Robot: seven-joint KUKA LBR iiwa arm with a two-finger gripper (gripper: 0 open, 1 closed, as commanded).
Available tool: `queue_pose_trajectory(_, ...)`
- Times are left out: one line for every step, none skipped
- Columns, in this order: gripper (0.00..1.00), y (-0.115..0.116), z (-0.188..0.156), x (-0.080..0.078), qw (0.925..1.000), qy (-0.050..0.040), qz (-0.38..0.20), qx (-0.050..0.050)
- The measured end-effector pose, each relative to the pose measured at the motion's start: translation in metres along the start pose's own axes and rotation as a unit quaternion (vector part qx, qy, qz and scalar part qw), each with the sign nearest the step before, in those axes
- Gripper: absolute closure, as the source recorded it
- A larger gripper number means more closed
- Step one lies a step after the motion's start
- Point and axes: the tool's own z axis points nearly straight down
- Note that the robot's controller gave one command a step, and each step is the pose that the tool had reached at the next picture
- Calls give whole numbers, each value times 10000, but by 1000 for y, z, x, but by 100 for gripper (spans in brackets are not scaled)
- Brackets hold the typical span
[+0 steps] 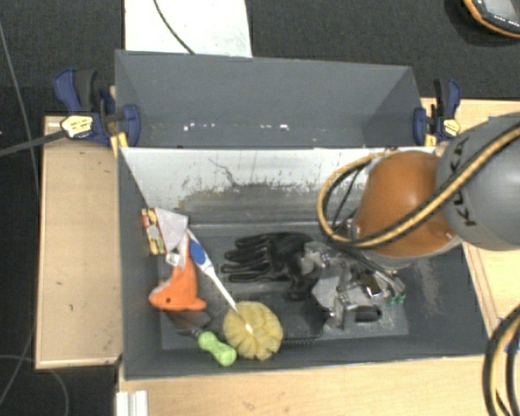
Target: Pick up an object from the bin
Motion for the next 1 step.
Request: queue_pose_trajectory(100,18,30,-37,9979,-40,-645,3)
